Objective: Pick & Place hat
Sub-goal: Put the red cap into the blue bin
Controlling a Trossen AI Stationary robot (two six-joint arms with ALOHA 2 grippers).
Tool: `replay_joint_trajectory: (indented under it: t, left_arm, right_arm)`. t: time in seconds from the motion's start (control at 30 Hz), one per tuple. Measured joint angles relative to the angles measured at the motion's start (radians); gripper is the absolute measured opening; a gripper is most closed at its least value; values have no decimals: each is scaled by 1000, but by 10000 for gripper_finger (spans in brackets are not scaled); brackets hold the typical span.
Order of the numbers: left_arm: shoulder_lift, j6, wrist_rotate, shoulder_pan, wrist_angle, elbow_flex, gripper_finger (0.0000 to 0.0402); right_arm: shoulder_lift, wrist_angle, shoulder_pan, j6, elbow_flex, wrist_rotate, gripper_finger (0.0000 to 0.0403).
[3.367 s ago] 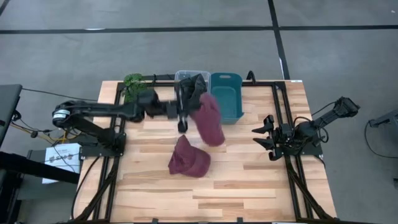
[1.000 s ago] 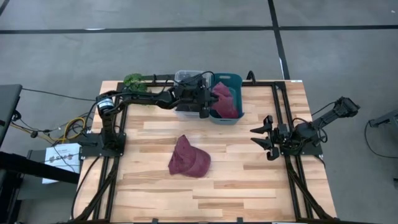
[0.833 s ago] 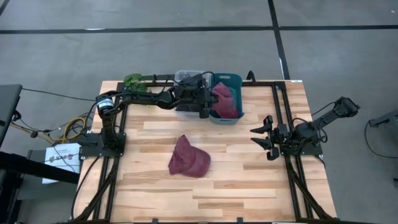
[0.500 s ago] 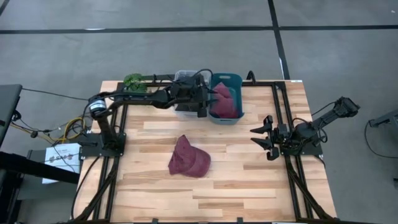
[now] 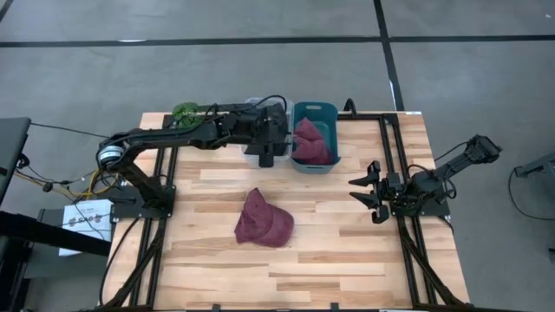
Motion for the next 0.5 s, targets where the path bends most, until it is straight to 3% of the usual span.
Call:
replay_joint_trajectory:
  t: [0.33,0.5]
  left_arm:
    - [2,-45,13,-55,-188,-2,143]
    - [2,-60,38,-96,-188,-84,143]
  right_arm:
    - [0,-5,0,0,0,1,161]
    - [0,-6,0,1,0,1,161]
